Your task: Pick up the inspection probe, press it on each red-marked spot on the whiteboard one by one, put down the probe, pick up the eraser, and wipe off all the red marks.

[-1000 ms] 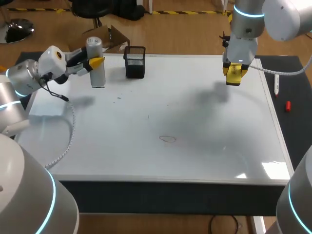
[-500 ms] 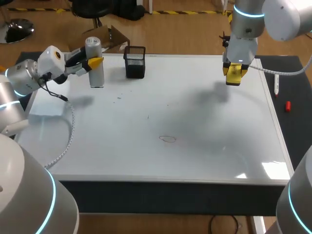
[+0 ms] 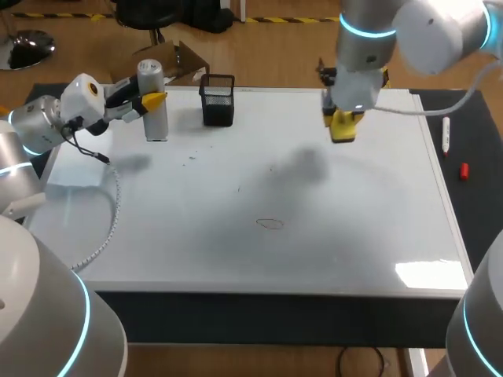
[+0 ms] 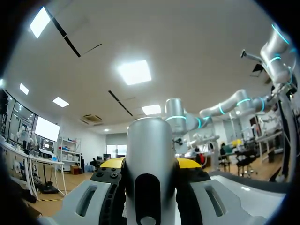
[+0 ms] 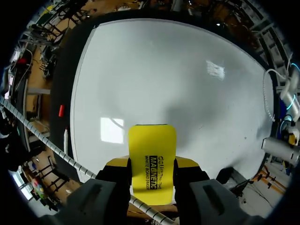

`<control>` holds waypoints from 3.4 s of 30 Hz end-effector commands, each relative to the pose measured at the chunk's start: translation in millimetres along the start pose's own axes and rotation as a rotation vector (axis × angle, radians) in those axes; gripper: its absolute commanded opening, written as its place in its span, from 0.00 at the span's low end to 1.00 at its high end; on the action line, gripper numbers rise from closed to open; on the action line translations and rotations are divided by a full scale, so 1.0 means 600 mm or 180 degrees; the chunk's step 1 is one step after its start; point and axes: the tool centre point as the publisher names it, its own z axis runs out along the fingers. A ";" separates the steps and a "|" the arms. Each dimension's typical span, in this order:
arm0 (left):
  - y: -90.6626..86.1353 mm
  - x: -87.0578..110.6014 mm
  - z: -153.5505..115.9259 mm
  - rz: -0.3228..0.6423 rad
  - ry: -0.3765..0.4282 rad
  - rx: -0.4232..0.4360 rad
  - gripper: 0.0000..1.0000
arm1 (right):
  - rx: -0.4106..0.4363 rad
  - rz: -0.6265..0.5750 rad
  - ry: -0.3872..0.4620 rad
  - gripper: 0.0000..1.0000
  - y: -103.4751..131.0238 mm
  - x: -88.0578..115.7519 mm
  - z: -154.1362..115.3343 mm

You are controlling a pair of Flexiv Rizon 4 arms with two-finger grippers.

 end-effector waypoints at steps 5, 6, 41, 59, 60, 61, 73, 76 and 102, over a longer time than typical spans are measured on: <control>-0.001 0.000 0.000 0.0006 -0.0001 0.0002 0.00 | 0.0217 -0.0219 -0.0103 0.00 0.105 -0.095 0.001; -0.001 0.000 0.000 0.0006 -0.0001 0.0002 0.00 | 0.0219 -0.0247 -0.0104 0.00 0.114 -0.107 0.001; -0.001 0.000 0.000 0.0006 -0.0001 0.0002 0.00 | 0.0087 -0.0435 -0.0111 0.00 0.275 -0.302 0.104; -0.001 0.000 0.000 0.0006 -0.0001 0.0002 0.00 | 0.0042 -0.0465 -0.0317 0.00 0.280 -0.295 0.143; -0.001 0.000 0.000 0.0006 -0.0001 0.0002 0.00 | 0.0039 -0.0463 -0.0315 0.00 0.279 -0.294 0.144; -0.001 0.000 0.000 0.0006 -0.0001 0.0002 0.00 | 0.0032 -0.0458 -0.0313 0.00 0.279 -0.293 0.147; -0.001 0.000 0.000 0.0006 -0.0001 0.0002 0.00 | -0.0041 -0.0422 -0.0189 0.00 0.280 -0.279 0.164; -0.001 0.000 0.000 0.0006 -0.0001 0.0002 0.00 | -0.0053 -0.0410 -0.0172 0.00 0.280 -0.274 0.169; -0.001 0.000 0.000 0.0006 -0.0001 0.0002 0.00 | -0.0183 0.0060 -0.0057 0.00 0.285 -0.159 0.190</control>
